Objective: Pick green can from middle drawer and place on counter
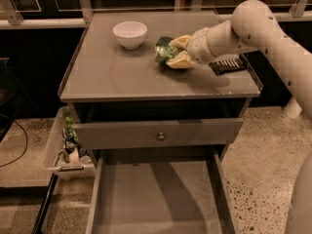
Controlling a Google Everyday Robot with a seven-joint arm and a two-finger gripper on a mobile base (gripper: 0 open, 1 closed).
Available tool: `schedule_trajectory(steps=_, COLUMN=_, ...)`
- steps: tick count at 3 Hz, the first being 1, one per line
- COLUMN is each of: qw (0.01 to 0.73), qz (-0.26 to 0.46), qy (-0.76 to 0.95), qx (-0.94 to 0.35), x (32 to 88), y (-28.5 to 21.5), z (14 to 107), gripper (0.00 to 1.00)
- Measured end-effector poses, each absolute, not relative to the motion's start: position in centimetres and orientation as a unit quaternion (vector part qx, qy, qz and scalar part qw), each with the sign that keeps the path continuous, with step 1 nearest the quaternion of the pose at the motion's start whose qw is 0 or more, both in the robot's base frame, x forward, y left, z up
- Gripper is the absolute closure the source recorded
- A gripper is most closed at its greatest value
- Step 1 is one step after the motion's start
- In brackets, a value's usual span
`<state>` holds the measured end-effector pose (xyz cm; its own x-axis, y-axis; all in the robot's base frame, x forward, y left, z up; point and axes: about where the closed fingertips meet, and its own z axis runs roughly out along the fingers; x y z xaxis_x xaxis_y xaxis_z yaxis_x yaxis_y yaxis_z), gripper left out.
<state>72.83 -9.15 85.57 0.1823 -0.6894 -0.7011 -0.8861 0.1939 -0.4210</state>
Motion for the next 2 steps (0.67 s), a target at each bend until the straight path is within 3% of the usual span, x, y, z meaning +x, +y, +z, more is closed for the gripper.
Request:
schedule_trajectory(steps=1, qw=0.443, qz=0.114, qy=0.636, qx=-0.622, x=73.05, y=-9.09, z=85.31, gripper=0.91)
schedule_trajectory(steps=2, qw=0.443, qz=0.114, qy=0.635, qx=-0.622, x=73.05, y=-9.09, z=85.32, gripper=0.68)
